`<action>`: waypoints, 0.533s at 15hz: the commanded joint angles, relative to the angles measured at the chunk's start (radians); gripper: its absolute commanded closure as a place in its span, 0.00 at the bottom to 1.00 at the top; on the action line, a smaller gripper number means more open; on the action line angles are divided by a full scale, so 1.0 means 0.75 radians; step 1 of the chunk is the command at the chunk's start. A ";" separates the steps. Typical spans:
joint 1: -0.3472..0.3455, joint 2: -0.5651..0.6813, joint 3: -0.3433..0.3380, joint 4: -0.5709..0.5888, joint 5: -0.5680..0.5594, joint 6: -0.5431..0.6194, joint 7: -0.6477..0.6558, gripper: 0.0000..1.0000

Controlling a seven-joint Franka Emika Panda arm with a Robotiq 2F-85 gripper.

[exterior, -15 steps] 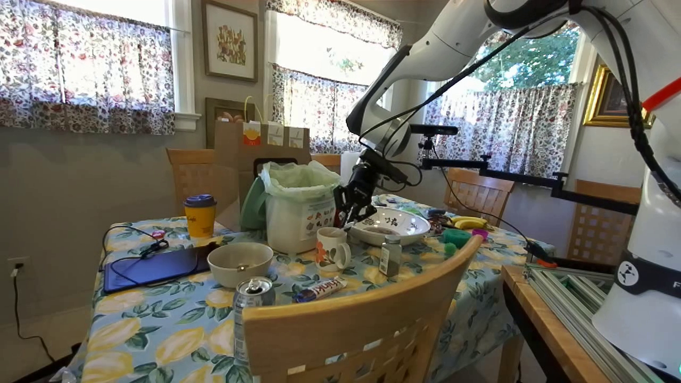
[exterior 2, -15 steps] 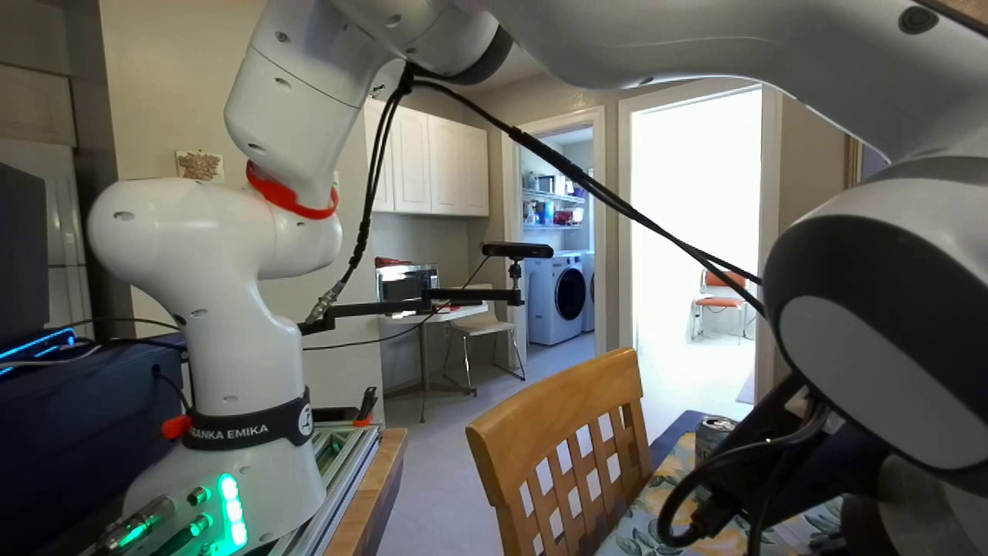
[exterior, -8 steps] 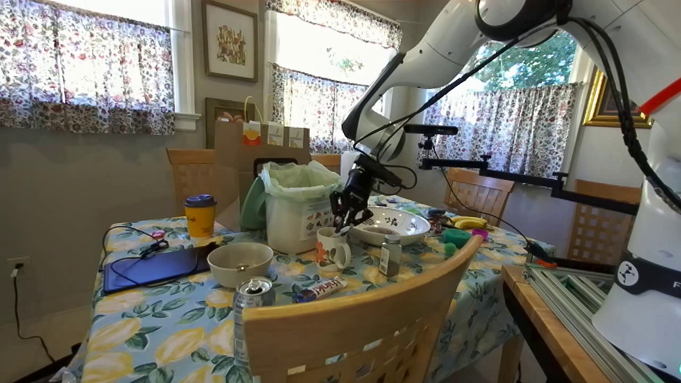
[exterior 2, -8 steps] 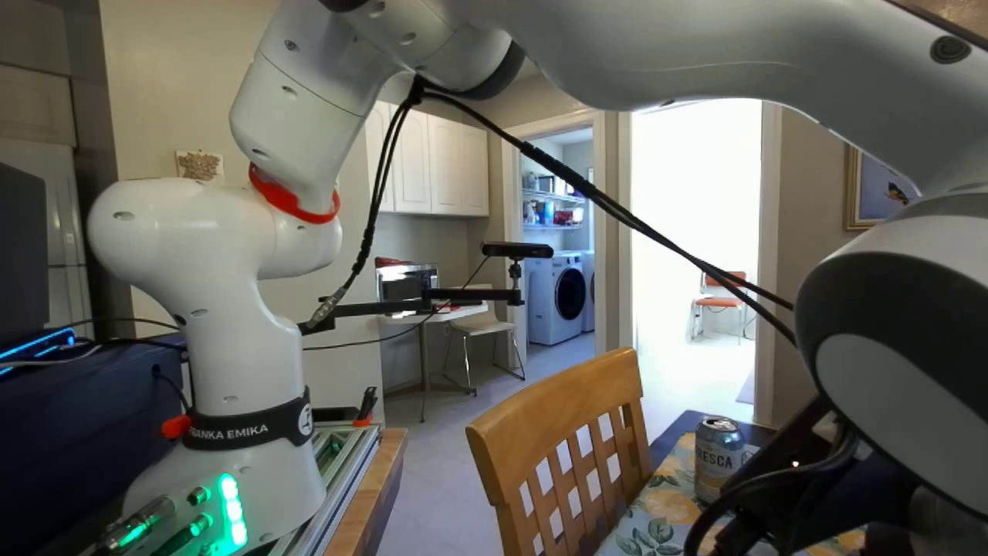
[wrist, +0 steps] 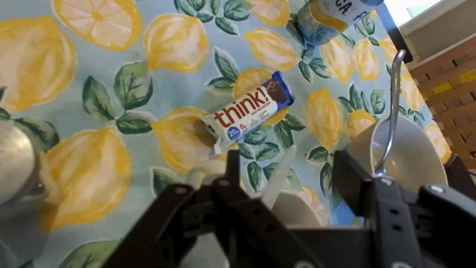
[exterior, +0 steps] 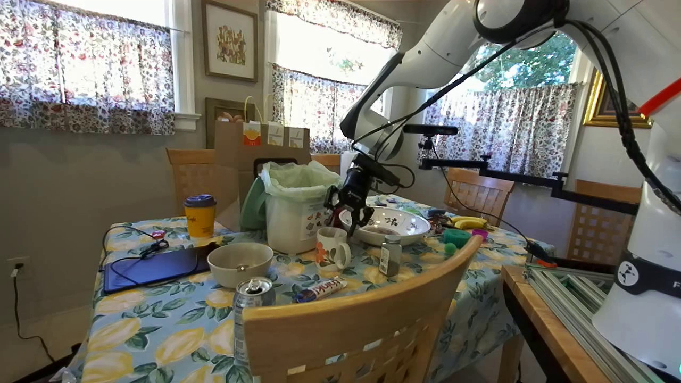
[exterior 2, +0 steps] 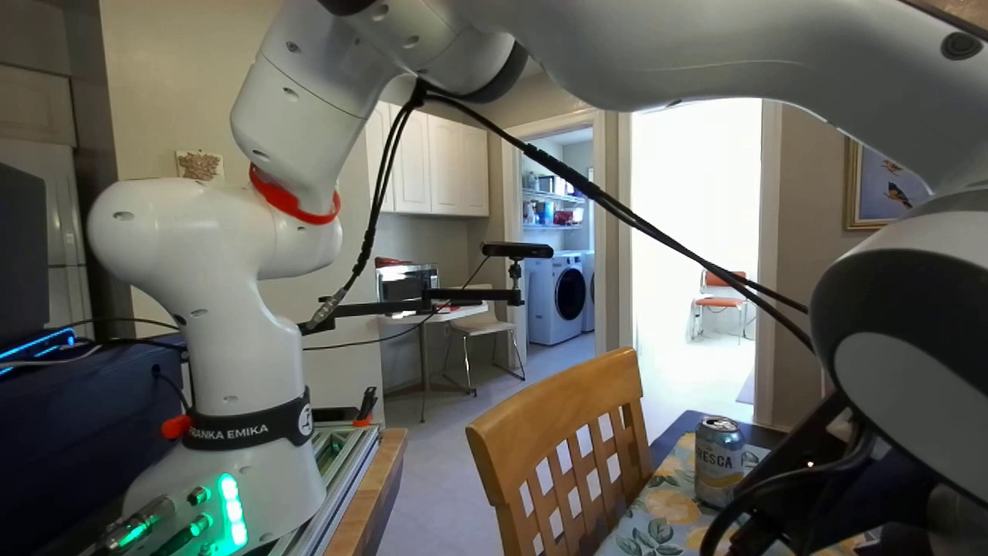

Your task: Cut the packet with the knife

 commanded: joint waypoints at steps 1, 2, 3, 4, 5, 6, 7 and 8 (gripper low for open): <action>0.013 -0.059 -0.007 -0.013 -0.069 -0.027 0.023 0.03; 0.025 -0.097 -0.008 -0.041 -0.093 -0.028 0.006 0.00; 0.038 -0.130 -0.007 -0.065 -0.125 -0.028 -0.010 0.00; 0.059 -0.167 -0.009 -0.092 -0.165 -0.011 -0.015 0.00; 0.080 -0.208 -0.005 -0.124 -0.206 0.000 -0.027 0.00; 0.102 -0.246 -0.002 -0.154 -0.248 0.016 -0.024 0.00; 0.130 -0.290 0.002 -0.188 -0.295 0.039 -0.030 0.00; 0.160 -0.335 0.004 -0.224 -0.349 0.061 -0.023 0.00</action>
